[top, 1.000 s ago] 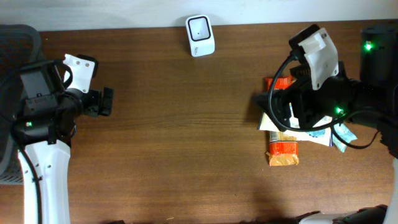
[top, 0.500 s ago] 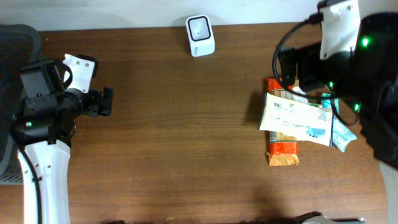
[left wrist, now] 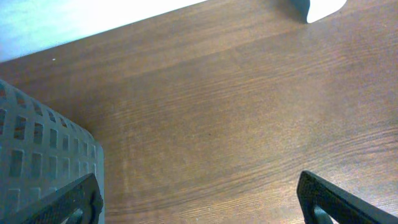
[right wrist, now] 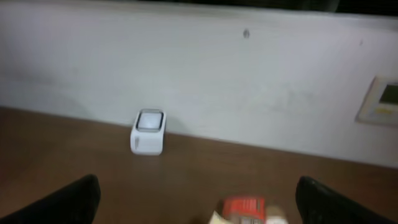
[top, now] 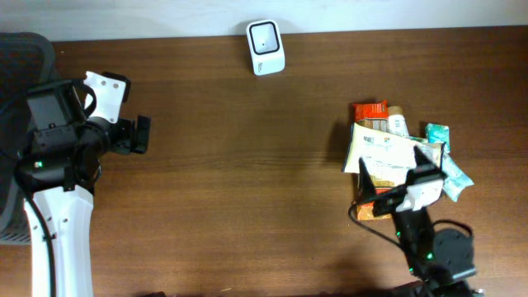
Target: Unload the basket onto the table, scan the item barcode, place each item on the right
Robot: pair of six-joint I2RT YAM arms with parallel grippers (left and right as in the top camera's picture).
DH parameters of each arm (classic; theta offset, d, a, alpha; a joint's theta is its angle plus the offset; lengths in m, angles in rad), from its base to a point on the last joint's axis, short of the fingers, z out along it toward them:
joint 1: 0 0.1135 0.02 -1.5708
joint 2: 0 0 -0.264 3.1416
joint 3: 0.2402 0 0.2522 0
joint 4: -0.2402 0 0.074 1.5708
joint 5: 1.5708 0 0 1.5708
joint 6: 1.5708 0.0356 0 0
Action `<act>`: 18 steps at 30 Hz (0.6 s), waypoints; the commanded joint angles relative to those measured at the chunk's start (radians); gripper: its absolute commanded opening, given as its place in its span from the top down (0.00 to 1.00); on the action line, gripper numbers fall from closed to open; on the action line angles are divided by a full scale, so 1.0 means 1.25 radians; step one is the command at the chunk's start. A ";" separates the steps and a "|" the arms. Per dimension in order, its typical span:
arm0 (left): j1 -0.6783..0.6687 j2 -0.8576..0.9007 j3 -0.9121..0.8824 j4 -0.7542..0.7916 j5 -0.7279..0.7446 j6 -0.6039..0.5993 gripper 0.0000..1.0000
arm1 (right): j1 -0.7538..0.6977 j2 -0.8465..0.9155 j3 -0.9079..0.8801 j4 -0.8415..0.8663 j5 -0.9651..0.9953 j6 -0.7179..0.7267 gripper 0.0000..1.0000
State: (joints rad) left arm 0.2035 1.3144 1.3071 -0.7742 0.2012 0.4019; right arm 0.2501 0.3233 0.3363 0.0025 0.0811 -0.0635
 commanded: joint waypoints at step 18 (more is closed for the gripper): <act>0.002 -0.009 0.002 0.001 0.000 0.012 0.01 | -0.002 -0.256 -0.265 -0.065 -0.092 0.077 0.01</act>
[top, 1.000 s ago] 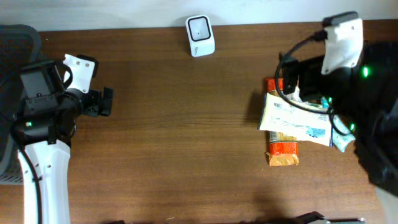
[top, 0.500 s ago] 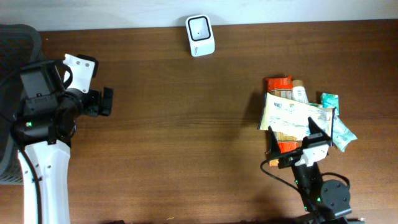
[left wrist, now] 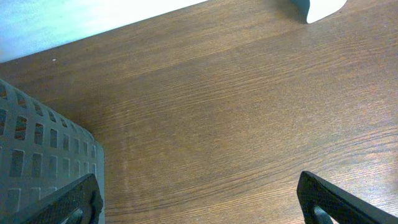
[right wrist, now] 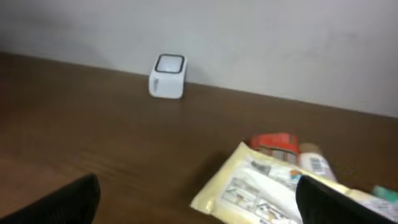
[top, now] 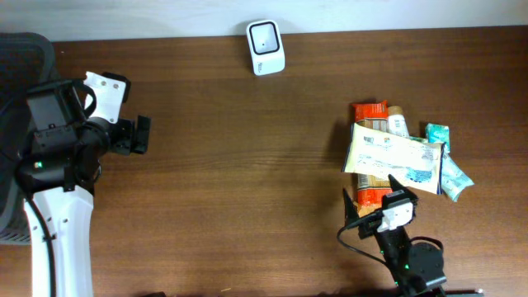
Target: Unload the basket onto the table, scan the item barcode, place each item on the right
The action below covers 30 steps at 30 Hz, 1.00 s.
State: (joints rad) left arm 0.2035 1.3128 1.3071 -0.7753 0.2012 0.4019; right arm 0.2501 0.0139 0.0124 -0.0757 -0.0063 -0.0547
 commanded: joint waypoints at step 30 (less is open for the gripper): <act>-0.109 -0.439 -0.411 0.023 -0.054 0.013 0.01 | -0.002 -0.008 -0.005 -0.002 -0.022 0.096 0.01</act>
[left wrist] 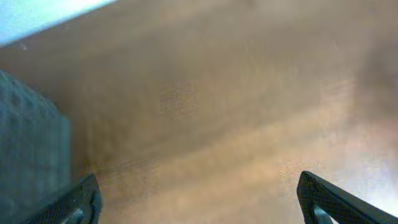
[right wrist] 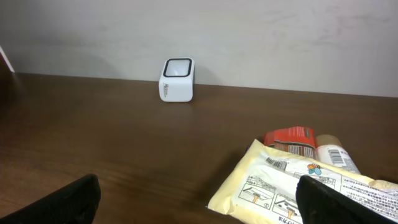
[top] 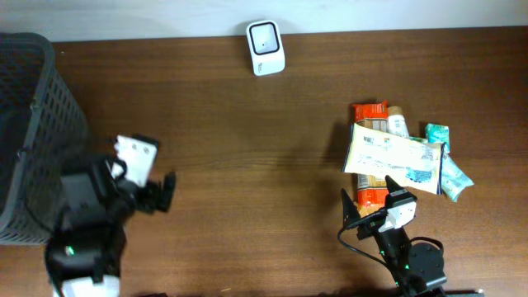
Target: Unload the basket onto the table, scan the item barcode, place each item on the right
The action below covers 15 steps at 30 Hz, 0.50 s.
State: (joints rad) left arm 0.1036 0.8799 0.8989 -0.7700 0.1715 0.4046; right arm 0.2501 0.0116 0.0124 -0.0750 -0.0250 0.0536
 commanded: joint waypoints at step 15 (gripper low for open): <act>-0.067 -0.632 -0.675 0.565 0.096 -0.014 0.01 | -0.002 -0.007 -0.005 -0.002 -0.007 0.009 0.01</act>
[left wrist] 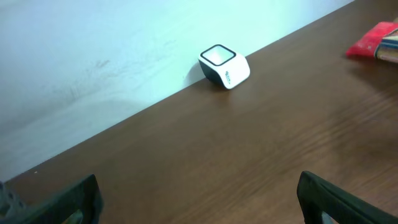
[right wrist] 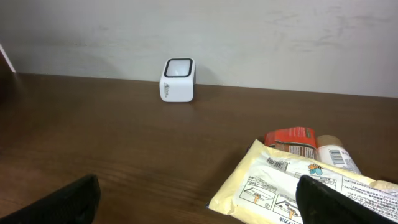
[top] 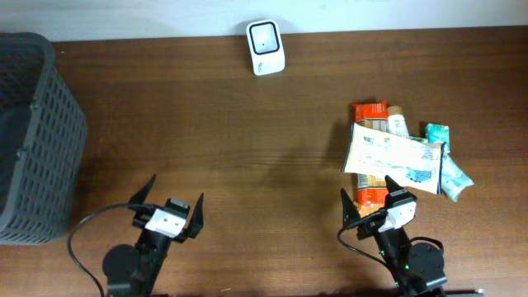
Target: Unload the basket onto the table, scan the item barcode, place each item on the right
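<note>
The white scanner [top: 266,47] stands at the far edge of the table, also seen as the scanner [left wrist: 224,65] and the scanner [right wrist: 178,79]. A cream packet [top: 392,158] with a printed barcode lies on top of a pile at the right, over a red packet [top: 370,111]. My right gripper [top: 369,198] sits low at the front edge, open, just short of the cream packet [right wrist: 298,186]. My left gripper [top: 171,198] is low at the front left, open and holding nothing, facing the scanner. Both wrist views show only wide-apart fingertips [left wrist: 74,199], [right wrist: 342,202].
A dark mesh basket [top: 33,132] stands at the left edge. Teal packets [top: 445,165] and a small tube [right wrist: 333,155] lie in the pile beside the cream packet. A pale wall runs behind the table's far edge.
My left arm was raised near the basket at the left; now it sits low at the front edge, its camera level and facing the scanner. The right arm and the items have not moved.
At first my left arm was raised beside the basket and my right gripper was over the pile of packets. Then the right gripper was back at the front edge, open and empty. The left arm later shifted toward the front and now rests low there too.
</note>
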Robot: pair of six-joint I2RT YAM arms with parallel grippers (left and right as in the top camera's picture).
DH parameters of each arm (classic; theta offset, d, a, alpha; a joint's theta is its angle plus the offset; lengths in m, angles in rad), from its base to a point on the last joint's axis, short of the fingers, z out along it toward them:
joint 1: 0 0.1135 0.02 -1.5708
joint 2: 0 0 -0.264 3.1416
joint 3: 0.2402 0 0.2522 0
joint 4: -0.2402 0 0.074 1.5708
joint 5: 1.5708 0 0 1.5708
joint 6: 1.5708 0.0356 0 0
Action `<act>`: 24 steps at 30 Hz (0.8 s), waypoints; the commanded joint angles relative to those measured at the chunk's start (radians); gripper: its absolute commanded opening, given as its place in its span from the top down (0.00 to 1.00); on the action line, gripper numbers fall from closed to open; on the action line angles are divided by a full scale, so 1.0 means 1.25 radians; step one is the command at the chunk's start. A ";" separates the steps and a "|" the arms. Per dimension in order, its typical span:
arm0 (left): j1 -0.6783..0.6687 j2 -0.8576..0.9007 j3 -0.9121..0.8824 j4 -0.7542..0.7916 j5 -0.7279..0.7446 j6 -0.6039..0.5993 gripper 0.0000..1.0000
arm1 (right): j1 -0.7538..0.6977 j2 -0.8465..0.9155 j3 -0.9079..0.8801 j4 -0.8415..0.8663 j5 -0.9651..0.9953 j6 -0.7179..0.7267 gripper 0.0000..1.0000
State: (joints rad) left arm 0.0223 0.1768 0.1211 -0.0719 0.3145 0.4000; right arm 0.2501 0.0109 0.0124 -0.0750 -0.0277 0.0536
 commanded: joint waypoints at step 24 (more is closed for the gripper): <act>0.000 -0.137 -0.090 0.005 -0.124 -0.032 0.01 | -0.002 -0.006 -0.005 -0.002 -0.005 0.009 0.01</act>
State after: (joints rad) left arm 0.0227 0.0120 0.0132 -0.0635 0.1669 0.3740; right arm 0.2501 0.0113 0.0124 -0.0750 -0.0273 0.0532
